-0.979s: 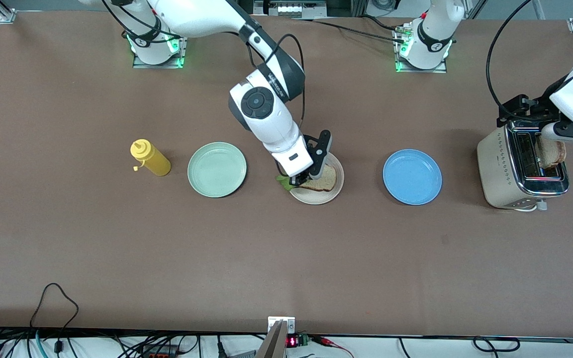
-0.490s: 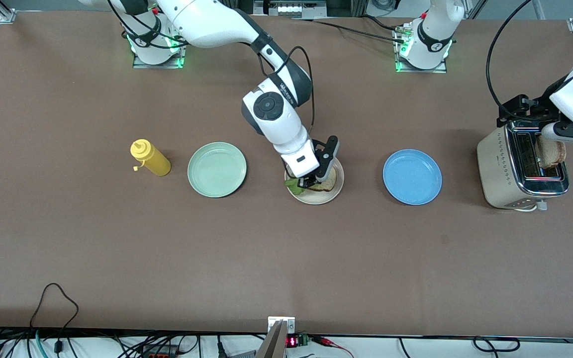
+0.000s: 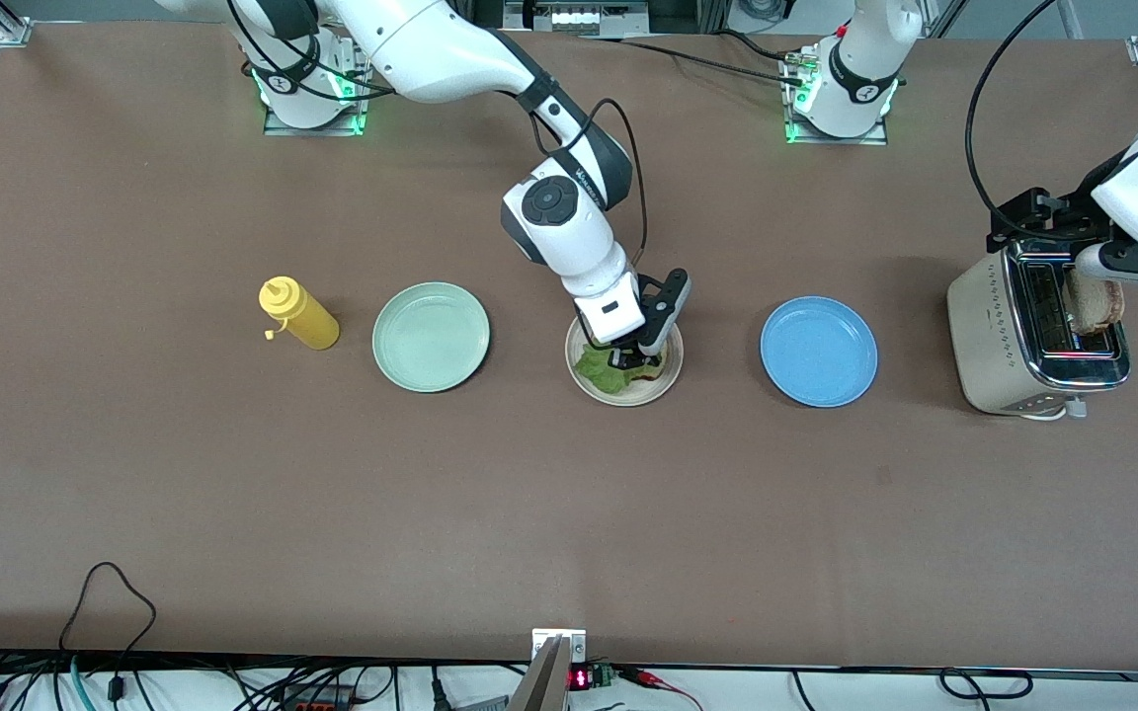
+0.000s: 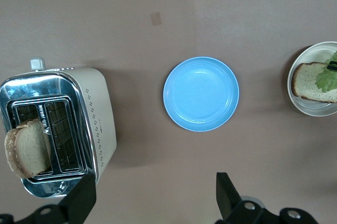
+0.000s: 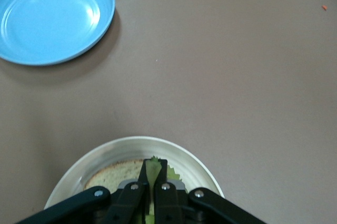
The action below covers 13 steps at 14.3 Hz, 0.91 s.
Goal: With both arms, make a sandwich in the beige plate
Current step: 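Lower the lettuce onto the toast and open the right gripper, then withdraw the right gripper while the left gripper grasps the toaster toast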
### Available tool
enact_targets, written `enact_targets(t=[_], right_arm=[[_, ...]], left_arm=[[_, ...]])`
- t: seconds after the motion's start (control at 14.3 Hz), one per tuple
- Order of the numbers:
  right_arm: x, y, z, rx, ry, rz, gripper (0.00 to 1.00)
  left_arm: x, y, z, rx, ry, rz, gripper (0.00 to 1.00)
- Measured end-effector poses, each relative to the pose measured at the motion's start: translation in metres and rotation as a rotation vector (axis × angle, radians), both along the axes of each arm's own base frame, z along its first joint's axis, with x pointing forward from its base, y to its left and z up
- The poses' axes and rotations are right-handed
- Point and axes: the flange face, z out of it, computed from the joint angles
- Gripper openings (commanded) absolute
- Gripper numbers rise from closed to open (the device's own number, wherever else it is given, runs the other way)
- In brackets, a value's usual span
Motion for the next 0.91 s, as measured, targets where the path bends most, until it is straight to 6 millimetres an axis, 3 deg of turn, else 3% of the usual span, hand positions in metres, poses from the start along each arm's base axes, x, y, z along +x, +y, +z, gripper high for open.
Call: enact_targets(t=[0.35,0.56,0.7,0.91], right_arm=[[-0.004,0.009,0.019,0.019,0.046,-0.053,1.00],[0.008,-0.006,0.060,-0.038,0.120,-0.097,1.00],[0.027,-0.034,0.102,-0.085,0.133,-0.131,1.00],[0.065,-0.105,0.162,-0.178,0.163,-0.228,1.00]], left_arm=[[0.000,0.000,0.000,0.000,0.000,0.000,1.00],[0.000,0.000,0.000,0.000,0.000,0.000,1.00],[0.000,0.001,0.000,0.000,0.000,0.002,1.00],[-0.002,0.004,-0.009,0.000,0.052,0.008,1.00]])
